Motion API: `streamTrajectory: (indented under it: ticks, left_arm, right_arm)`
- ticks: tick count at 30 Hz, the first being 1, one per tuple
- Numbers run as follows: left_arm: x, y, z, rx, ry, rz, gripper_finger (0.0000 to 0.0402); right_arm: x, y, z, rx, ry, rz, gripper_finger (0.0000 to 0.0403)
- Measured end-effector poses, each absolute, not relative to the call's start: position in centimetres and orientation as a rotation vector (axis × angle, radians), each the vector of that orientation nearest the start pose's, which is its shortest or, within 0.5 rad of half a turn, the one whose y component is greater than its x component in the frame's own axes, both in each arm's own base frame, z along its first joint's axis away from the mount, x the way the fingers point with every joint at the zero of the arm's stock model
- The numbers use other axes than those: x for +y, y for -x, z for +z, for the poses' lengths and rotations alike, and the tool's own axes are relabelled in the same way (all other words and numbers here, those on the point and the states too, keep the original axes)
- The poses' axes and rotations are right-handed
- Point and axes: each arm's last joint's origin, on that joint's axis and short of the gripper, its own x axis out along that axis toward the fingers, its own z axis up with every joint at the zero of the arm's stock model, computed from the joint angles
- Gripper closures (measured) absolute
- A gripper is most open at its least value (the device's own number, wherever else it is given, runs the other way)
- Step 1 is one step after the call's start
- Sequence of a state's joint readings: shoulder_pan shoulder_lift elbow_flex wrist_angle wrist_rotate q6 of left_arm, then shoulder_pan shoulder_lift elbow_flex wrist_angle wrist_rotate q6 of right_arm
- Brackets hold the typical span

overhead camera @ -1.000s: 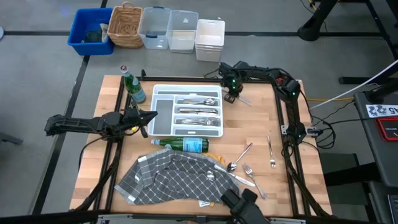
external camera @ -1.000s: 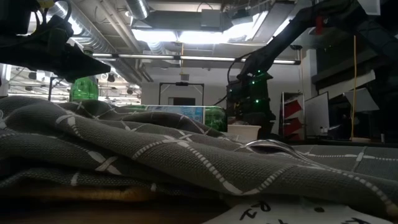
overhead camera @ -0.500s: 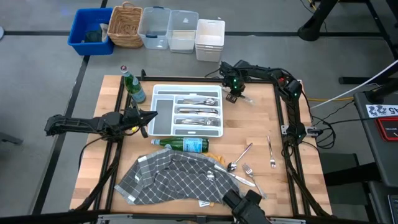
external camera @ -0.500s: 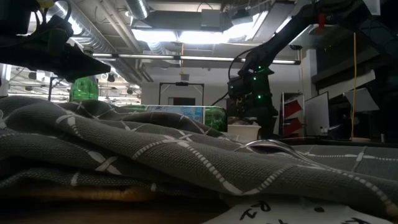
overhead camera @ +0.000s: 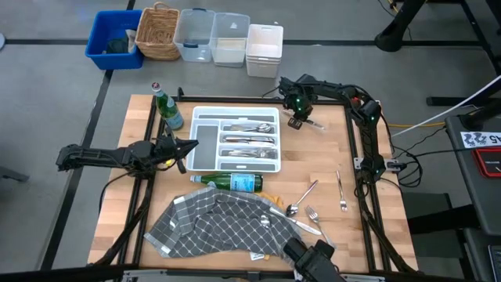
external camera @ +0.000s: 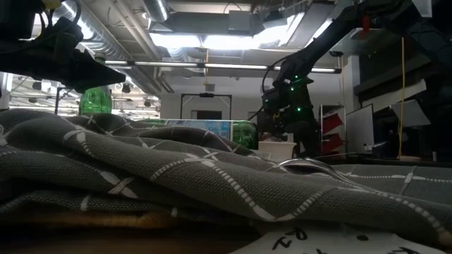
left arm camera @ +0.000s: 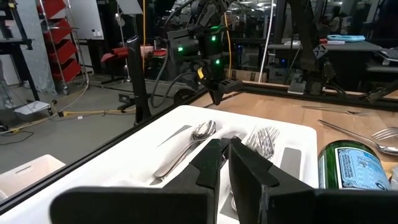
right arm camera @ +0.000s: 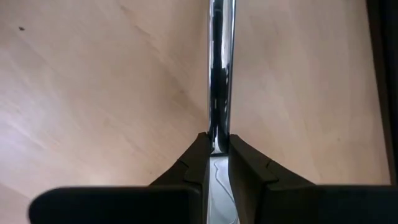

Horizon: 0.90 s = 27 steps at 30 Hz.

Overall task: Sort silverware
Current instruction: Put the silver table knife into the silverware tray

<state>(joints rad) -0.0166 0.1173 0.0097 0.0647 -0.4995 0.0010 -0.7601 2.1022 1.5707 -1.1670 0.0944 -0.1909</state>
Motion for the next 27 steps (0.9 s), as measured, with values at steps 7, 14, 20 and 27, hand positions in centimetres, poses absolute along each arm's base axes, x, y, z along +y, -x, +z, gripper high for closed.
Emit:
streamTrajectory:
  ticks: [7,14,20,27]
  left_arm:
    - [1.2,-10.1,16.4,0.042,-0.012,0.483,0.0381]
    - [1.2,-10.1,16.4,0.042,-0.012,0.482,0.0381]
    - [1.2,-10.1,16.4,0.042,-0.012,0.483,0.0381]
    - [1.2,-10.1,16.4,0.042,-0.011,0.483,0.0381]
  right_arm:
    - [-26.5,-27.5,16.3,1.699,-0.417,-0.445,0.0352]
    - [-26.8,-27.7,16.9,1.682,-0.393,-0.435,0.0352]
    - [-28.1,-28.6,19.4,1.59,-0.352,-0.475,0.0352]
    - [-30.0,-28.5,22.1,1.501,-0.329,-0.537,0.0352]
